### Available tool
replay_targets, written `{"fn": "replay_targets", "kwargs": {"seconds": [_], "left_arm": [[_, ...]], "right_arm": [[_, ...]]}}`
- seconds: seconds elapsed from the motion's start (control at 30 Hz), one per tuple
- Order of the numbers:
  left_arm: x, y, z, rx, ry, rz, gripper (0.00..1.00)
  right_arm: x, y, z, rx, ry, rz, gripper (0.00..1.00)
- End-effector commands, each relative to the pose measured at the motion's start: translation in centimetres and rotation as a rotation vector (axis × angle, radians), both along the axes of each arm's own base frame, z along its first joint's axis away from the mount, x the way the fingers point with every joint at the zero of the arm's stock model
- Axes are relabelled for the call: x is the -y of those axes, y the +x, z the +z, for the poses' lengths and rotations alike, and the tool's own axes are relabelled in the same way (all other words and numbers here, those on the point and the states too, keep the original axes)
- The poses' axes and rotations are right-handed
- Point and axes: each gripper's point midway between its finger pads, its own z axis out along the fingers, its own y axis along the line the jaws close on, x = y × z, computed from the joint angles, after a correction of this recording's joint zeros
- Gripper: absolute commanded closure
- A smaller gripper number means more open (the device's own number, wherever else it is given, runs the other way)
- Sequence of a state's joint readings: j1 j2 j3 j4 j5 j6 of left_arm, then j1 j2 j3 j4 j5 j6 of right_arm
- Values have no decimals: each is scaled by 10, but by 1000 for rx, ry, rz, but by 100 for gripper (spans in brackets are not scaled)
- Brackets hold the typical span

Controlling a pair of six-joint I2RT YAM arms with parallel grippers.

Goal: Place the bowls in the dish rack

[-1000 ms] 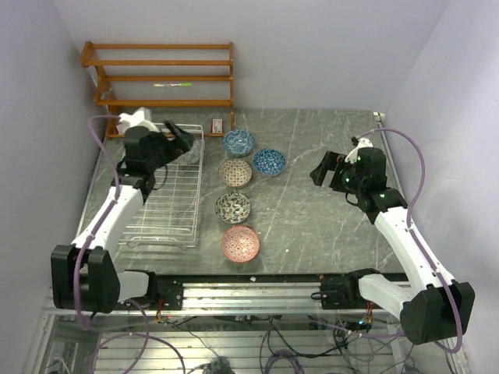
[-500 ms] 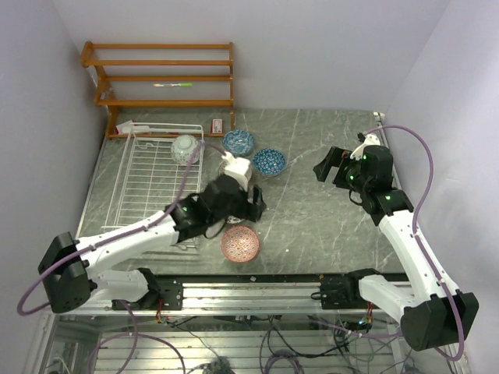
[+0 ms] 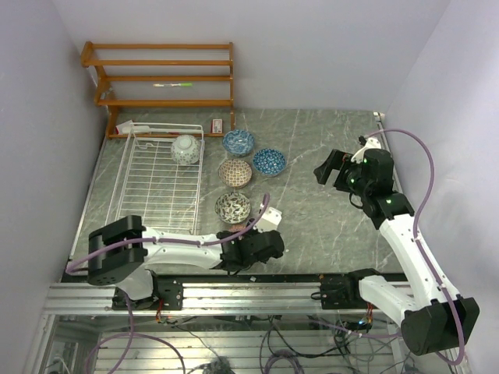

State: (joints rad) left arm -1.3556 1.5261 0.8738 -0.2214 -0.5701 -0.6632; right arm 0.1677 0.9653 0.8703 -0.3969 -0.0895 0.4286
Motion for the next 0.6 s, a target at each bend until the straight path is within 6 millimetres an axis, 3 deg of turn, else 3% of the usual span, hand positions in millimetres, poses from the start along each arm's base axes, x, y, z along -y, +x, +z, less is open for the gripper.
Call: {"fn": "replay_targets", "kwargs": {"seconds": [0.0,0.07,0.17,0.27,0.4,0.57], "left_arm": [[-11,14,-7,71,16,115,45],[-12,11,-14,66,34,116,46],[-14,6,-20,59,50,114,57],[-17,2,-25,59,72,121,59],[-18,-2,-23,79,95,131,76],[-18,-5,-30,76,116,129,77]], "right_arm": [[3,-3,-7,-13,-4,-10,0],[5,-4,-7,-14,-10,-14,0],[5,-3,-8,-13,-12,-16,0],[4,-3,-9,-14,-5,-13,0],[3,-2,-10,-17,-3,-11,0],[4,-3,-7,-9,-7,-13,0]]}}
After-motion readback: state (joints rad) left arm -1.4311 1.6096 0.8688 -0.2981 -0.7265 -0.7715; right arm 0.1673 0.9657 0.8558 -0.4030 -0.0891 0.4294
